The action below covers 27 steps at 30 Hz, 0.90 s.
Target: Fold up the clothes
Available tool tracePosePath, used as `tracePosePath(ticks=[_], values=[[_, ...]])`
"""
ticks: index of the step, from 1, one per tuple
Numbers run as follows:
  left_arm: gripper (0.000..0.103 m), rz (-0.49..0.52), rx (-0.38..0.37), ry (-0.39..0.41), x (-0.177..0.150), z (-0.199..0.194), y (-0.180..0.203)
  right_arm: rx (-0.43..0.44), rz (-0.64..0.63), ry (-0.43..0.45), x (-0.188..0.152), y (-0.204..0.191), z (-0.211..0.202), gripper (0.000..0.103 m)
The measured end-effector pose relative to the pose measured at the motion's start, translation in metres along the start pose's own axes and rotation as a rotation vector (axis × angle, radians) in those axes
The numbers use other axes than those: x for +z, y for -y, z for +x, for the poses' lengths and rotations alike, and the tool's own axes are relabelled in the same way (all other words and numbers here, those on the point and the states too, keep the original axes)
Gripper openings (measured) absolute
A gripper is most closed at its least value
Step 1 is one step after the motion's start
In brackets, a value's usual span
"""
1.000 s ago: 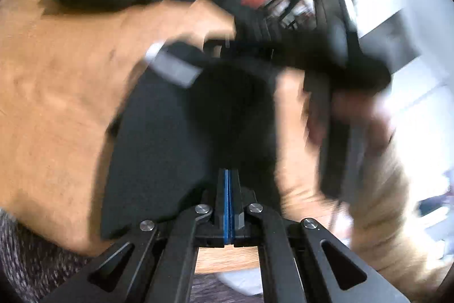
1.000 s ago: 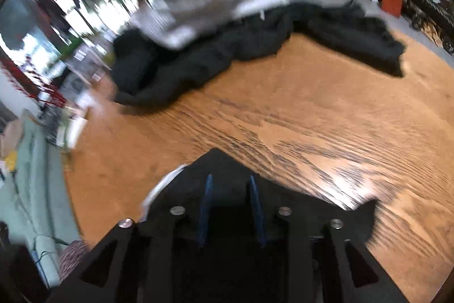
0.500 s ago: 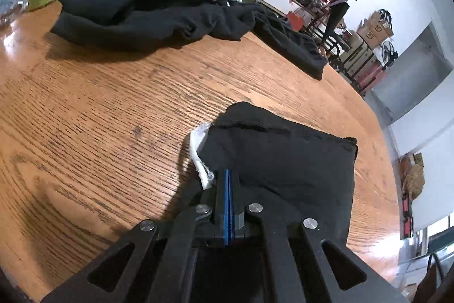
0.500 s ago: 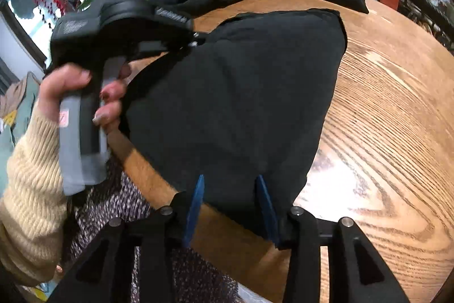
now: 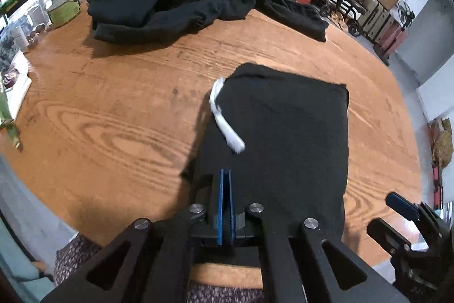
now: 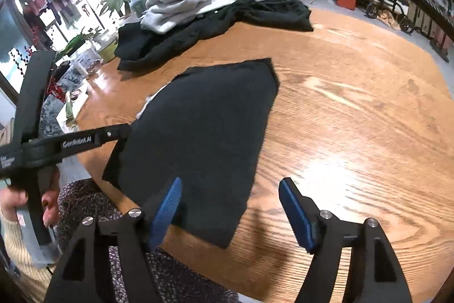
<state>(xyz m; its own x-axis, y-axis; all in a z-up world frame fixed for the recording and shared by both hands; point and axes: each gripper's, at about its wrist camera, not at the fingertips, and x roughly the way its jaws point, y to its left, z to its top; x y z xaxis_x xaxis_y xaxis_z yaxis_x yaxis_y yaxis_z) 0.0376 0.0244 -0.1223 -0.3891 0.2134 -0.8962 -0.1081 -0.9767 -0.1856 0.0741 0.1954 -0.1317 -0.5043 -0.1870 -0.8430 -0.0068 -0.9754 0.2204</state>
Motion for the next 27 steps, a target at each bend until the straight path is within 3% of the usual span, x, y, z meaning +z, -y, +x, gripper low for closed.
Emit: tracePosePath(ticks=[3,5,8,11,15,21,22,23,25,27], values=[[0.014,-0.006,-0.007,-0.023,-0.012,-0.003,0.001,0.025,0.029,-0.037,0.001,-0.002,0.016,0.076],[0.041,-0.012,-0.029,-0.034,-0.019,-0.004,0.0,0.051,0.057,-0.064,-0.004,-0.002,0.024,0.076],[0.062,-0.058,-0.073,-0.018,-0.029,-0.011,-0.005,0.101,0.114,-0.097,-0.011,0.005,0.029,0.076],[0.064,-0.167,-0.156,0.004,-0.038,-0.016,-0.019,0.176,0.21,-0.129,-0.017,0.015,0.038,0.077],[0.065,-0.422,-0.263,0.003,-0.051,-0.012,-0.048,0.237,0.267,-0.142,-0.021,0.014,0.046,0.077],[0.065,-0.626,-0.294,-0.016,-0.069,-0.004,-0.065,0.269,0.337,-0.133,-0.025,0.01,0.057,0.075],[0.065,-0.659,-0.305,-0.025,-0.072,-0.001,-0.066,0.267,0.332,-0.129,-0.025,0.01,0.057,0.062],[0.065,-0.683,-0.312,-0.033,-0.075,0.001,-0.066,0.27,0.322,-0.127,-0.025,0.007,0.059,0.04],[0.065,-0.695,-0.325,-0.051,-0.08,0.006,-0.063,0.308,0.324,-0.119,-0.026,0.005,0.061,0.022],[0.065,-0.706,-0.351,-0.072,-0.085,0.008,-0.058,0.33,0.283,-0.092,-0.023,-0.003,0.056,0.018]])
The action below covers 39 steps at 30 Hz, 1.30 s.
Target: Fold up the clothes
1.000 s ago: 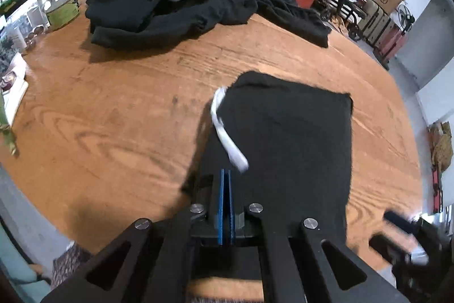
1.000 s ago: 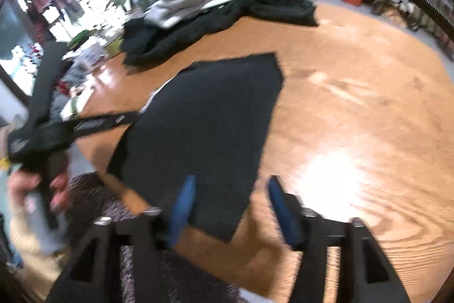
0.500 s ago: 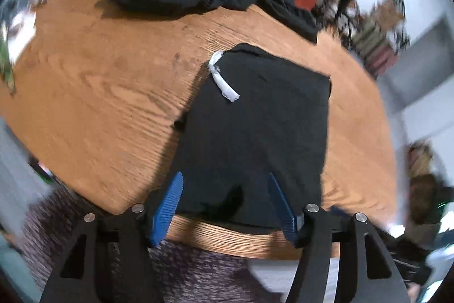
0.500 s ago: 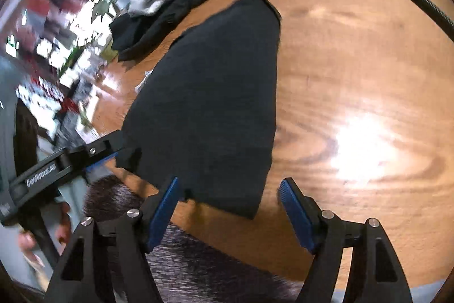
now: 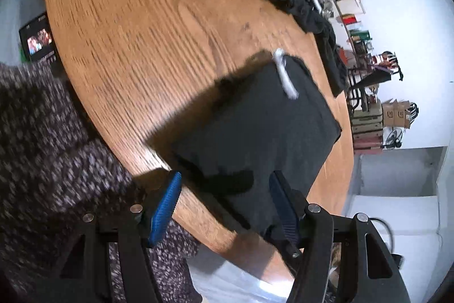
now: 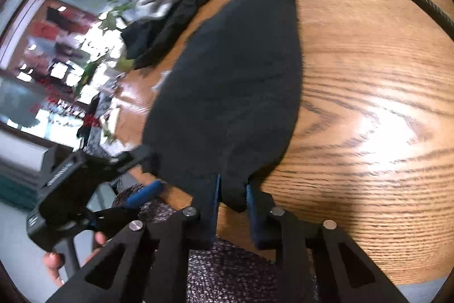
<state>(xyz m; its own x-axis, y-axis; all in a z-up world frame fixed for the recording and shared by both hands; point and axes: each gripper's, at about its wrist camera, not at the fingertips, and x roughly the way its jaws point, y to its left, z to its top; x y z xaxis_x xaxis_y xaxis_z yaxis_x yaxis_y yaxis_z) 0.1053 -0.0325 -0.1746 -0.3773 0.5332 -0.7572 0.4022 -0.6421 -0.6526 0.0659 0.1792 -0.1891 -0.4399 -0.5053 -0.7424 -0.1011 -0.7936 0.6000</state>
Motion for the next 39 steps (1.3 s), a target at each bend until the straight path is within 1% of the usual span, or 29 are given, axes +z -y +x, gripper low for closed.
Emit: tracePosePath(ticks=[4,6,8,10,11,14,16,19,21,24,26,27,28,29,30,31,33,34,35,36,37,38,39], values=[[0.065,-0.14,-0.109,0.025,-0.018,-0.005,-0.014,0.077,-0.038,0.045,0.01,-0.02,-0.015,0.016],[0.065,-0.227,-0.165,0.045,-0.027,-0.009,-0.023,0.083,-0.057,0.079,0.019,-0.029,-0.022,0.016],[0.065,-0.287,-0.208,0.035,-0.033,-0.009,-0.028,0.096,-0.056,0.089,0.024,-0.033,-0.024,0.016],[0.065,-0.326,-0.248,0.014,-0.037,-0.006,-0.03,0.096,-0.052,0.09,0.029,-0.036,-0.021,0.016],[0.065,-0.341,-0.264,0.009,-0.039,-0.004,-0.03,0.098,-0.051,0.09,0.029,-0.036,-0.02,0.016],[0.068,-0.346,-0.27,0.053,-0.036,0.0,-0.02,0.105,-0.048,0.09,0.029,-0.035,-0.018,0.016],[0.07,-0.343,-0.281,0.06,-0.031,0.007,-0.01,0.114,-0.044,0.09,0.029,-0.033,-0.021,0.016],[0.07,-0.38,-0.34,0.0,-0.031,0.027,-0.004,0.134,-0.037,0.095,0.029,-0.026,-0.031,0.016],[0.071,-0.405,-0.357,-0.037,-0.034,0.042,-0.002,0.146,-0.037,0.098,0.029,-0.024,-0.034,0.016],[0.07,-0.432,-0.385,-0.055,-0.038,0.056,-0.001,0.144,-0.049,0.087,0.026,-0.024,-0.034,0.016],[0.069,-0.408,-0.381,-0.044,-0.035,0.056,0.001,0.146,-0.054,0.072,0.021,-0.022,-0.035,0.016],[0.067,-0.378,-0.358,-0.032,-0.033,0.054,0.003,0.142,-0.057,0.061,0.017,-0.021,-0.033,0.016],[0.051,-0.337,-0.313,-0.004,-0.032,0.049,0.006,0.137,-0.06,0.051,0.014,-0.02,-0.032,0.016],[0.034,-0.3,-0.287,0.014,-0.031,0.046,0.008,0.133,-0.062,0.04,0.01,-0.019,-0.03,0.016],[0.026,-0.265,-0.267,0.029,-0.03,0.043,0.01,0.132,-0.057,0.025,0.006,-0.017,-0.028,0.016],[0.013,-0.23,-0.246,0.044,-0.029,0.04,0.011,0.132,-0.049,0.012,0.002,-0.016,-0.025,0.015],[0.011,-0.181,-0.244,0.026,-0.028,0.034,0.012,0.097,-0.067,-0.002,-0.006,-0.016,-0.027,0.015],[0.01,-0.157,-0.242,0.018,-0.028,0.029,0.013,0.08,-0.076,-0.009,-0.01,-0.016,-0.028,0.017],[0.01,-0.123,-0.226,0.015,-0.028,0.024,0.014,0.062,-0.084,-0.013,-0.014,-0.015,-0.029,0.03],[0.01,-0.085,-0.202,0.005,-0.029,0.018,0.015,0.036,-0.08,0.004,-0.014,-0.011,-0.034,0.042],[0.01,-0.043,-0.181,-0.018,-0.029,0.014,0.017,0.01,-0.072,0.023,-0.013,-0.006,-0.039,0.058],[0.01,0.0,-0.16,-0.043,-0.028,0.011,0.019,-0.019,-0.04,0.055,-0.01,0.001,-0.045,0.062],[0.01,0.036,-0.137,-0.068,-0.029,0.007,0.019,-0.024,-0.012,0.074,-0.007,0.008,-0.048,0.064]])
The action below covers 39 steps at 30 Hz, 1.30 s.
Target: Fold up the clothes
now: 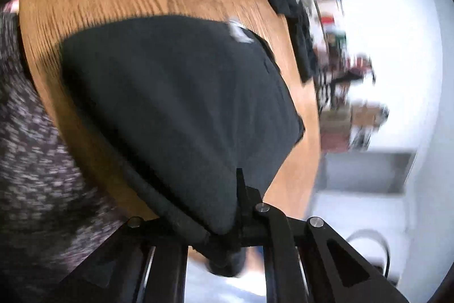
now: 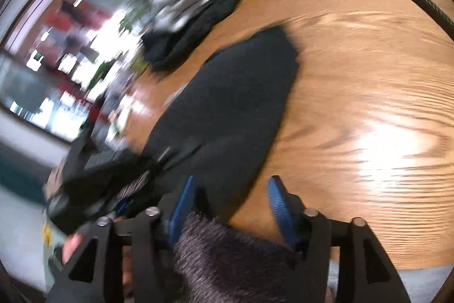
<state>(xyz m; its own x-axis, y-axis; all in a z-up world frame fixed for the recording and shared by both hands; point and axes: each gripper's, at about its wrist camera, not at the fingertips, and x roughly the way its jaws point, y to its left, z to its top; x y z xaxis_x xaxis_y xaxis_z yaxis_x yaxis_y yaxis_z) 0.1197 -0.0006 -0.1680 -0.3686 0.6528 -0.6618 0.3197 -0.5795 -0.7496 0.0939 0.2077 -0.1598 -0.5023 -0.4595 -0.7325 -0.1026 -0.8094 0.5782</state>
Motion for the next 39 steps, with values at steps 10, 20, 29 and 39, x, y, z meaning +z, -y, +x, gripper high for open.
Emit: tracePosePath(ticks=[10,20,29,39], values=[[0.01,0.005,0.006,-0.202,0.003,-0.031,-0.004,0.175,0.217,-0.068,-0.006,0.033,0.021,0.082],[0.01,-0.045,-0.042,-0.251,-0.006,-0.063,-0.023,0.3,0.329,-0.117,-0.017,0.024,0.061,0.083],[0.01,0.284,0.223,-0.197,-0.016,-0.074,-0.006,0.265,0.283,-0.096,0.007,0.014,0.073,0.033],[0.01,0.744,0.183,-0.099,-0.017,0.051,0.185,-0.062,0.025,0.341,0.097,0.046,-0.073,0.026]])
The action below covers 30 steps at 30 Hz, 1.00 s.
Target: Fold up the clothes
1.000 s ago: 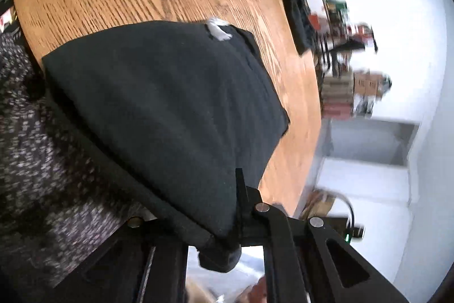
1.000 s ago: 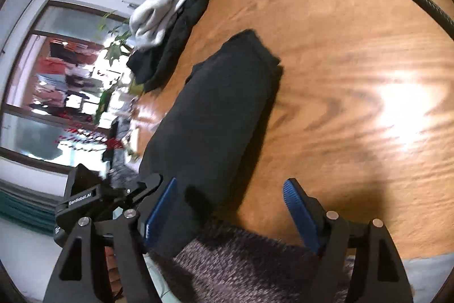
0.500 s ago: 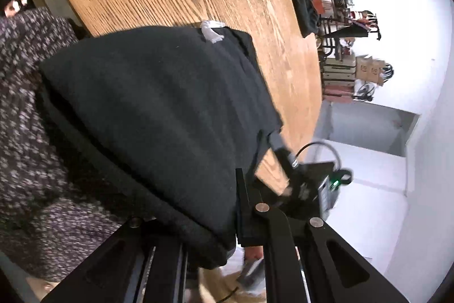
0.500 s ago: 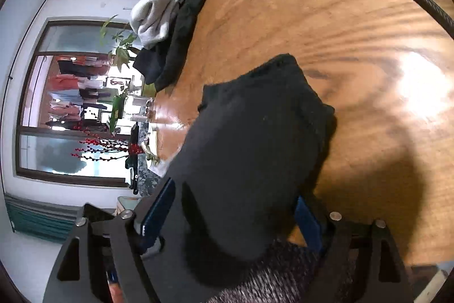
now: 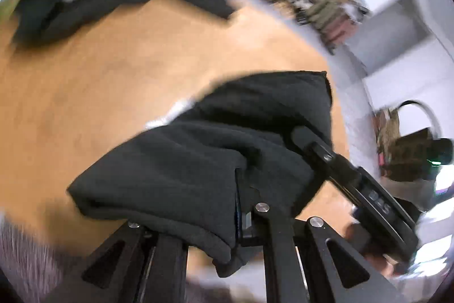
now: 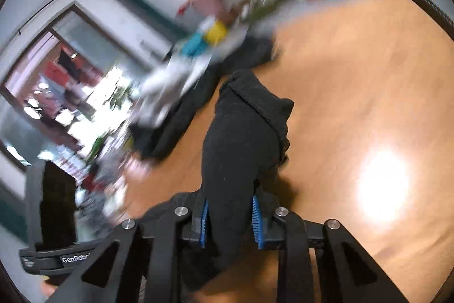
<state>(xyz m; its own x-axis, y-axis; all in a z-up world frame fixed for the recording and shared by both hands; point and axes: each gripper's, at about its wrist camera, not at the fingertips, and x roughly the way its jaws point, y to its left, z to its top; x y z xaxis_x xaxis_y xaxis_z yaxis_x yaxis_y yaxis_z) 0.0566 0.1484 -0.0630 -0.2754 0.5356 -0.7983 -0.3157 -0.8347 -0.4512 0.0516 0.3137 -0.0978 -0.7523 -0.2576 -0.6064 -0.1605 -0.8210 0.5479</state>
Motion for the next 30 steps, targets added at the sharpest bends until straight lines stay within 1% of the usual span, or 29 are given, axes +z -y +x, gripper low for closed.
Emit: tracePosePath(ticks=[2,4,6,7,9,11,12,13,14,15,16,17,18,19,21,22,23,24,25,26,27,28,30], values=[[0.01,0.061,-0.055,0.004,0.027,0.029,0.043,-0.093,-0.019,0.109,0.042,0.025,-0.03,0.026],[0.01,0.118,-0.118,0.004,0.046,0.058,0.088,-0.147,0.01,0.179,0.068,0.045,-0.053,0.026],[0.01,0.178,-0.15,-0.001,0.053,0.084,0.121,-0.228,0.05,0.246,0.082,0.077,-0.081,0.026],[0.01,0.211,-0.159,-0.006,0.054,0.099,0.137,-0.256,0.078,0.269,0.083,0.093,-0.095,0.026],[0.01,0.269,-0.136,-0.048,0.049,0.137,0.166,-0.317,0.141,0.316,0.073,0.13,-0.124,0.026],[0.01,0.288,-0.126,-0.135,0.041,0.181,0.192,-0.368,0.213,0.361,0.055,0.167,-0.152,0.025],[0.01,0.281,-0.126,-0.181,0.035,0.199,0.2,-0.386,0.256,0.378,0.045,0.187,-0.165,0.024],[0.01,0.27,-0.126,-0.226,0.028,0.216,0.207,-0.396,0.309,0.368,0.035,0.204,-0.173,0.024],[0.01,0.286,-0.088,-0.256,0.017,0.227,0.212,-0.402,0.353,0.331,0.024,0.217,-0.176,0.024],[0.01,0.326,-0.055,-0.266,0.005,0.228,0.213,-0.408,0.396,0.294,0.012,0.23,-0.18,0.024],[0.01,0.356,-0.041,-0.263,0.003,0.229,0.213,-0.415,0.432,0.26,0.0,0.242,-0.183,0.024],[0.01,0.391,-0.032,-0.26,0.0,0.226,0.211,-0.428,0.425,0.243,-0.01,0.247,-0.187,0.024],[0.01,0.414,-0.04,-0.271,-0.002,0.221,0.207,-0.427,0.424,0.227,-0.016,0.251,-0.188,0.024],[0.01,0.393,-0.06,-0.288,0.003,0.219,0.199,-0.42,0.426,0.211,-0.021,0.255,-0.188,0.026],[0.01,0.328,-0.105,-0.323,0.016,0.217,0.184,-0.345,0.477,0.181,-0.022,0.269,-0.18,0.042],[0.01,0.278,-0.125,-0.345,0.02,0.217,0.176,-0.319,0.503,0.172,-0.021,0.273,-0.173,0.055],[0.01,0.221,-0.151,-0.367,0.024,0.218,0.169,-0.28,0.535,0.155,-0.02,0.277,-0.162,0.06],[0.01,0.168,-0.182,-0.386,0.026,0.218,0.162,-0.24,0.561,0.139,-0.019,0.279,-0.152,0.06],[0.01,0.13,-0.205,-0.4,0.026,0.217,0.157,-0.201,0.587,0.123,-0.018,0.282,-0.142,0.063],[0.01,0.116,-0.213,-0.405,0.023,0.215,0.155,-0.165,0.612,0.109,-0.017,0.284,-0.131,0.066],[0.01,0.112,-0.214,-0.408,0.02,0.215,0.156,-0.154,0.627,0.105,-0.018,0.281,-0.119,0.067],[0.01,0.11,-0.214,-0.41,0.018,0.215,0.158,-0.147,0.642,0.098,-0.015,0.284,-0.112,0.07],[0.01,0.101,-0.218,-0.423,0.014,0.217,0.17,-0.134,0.648,0.092,-0.012,0.289,-0.1,0.071]])
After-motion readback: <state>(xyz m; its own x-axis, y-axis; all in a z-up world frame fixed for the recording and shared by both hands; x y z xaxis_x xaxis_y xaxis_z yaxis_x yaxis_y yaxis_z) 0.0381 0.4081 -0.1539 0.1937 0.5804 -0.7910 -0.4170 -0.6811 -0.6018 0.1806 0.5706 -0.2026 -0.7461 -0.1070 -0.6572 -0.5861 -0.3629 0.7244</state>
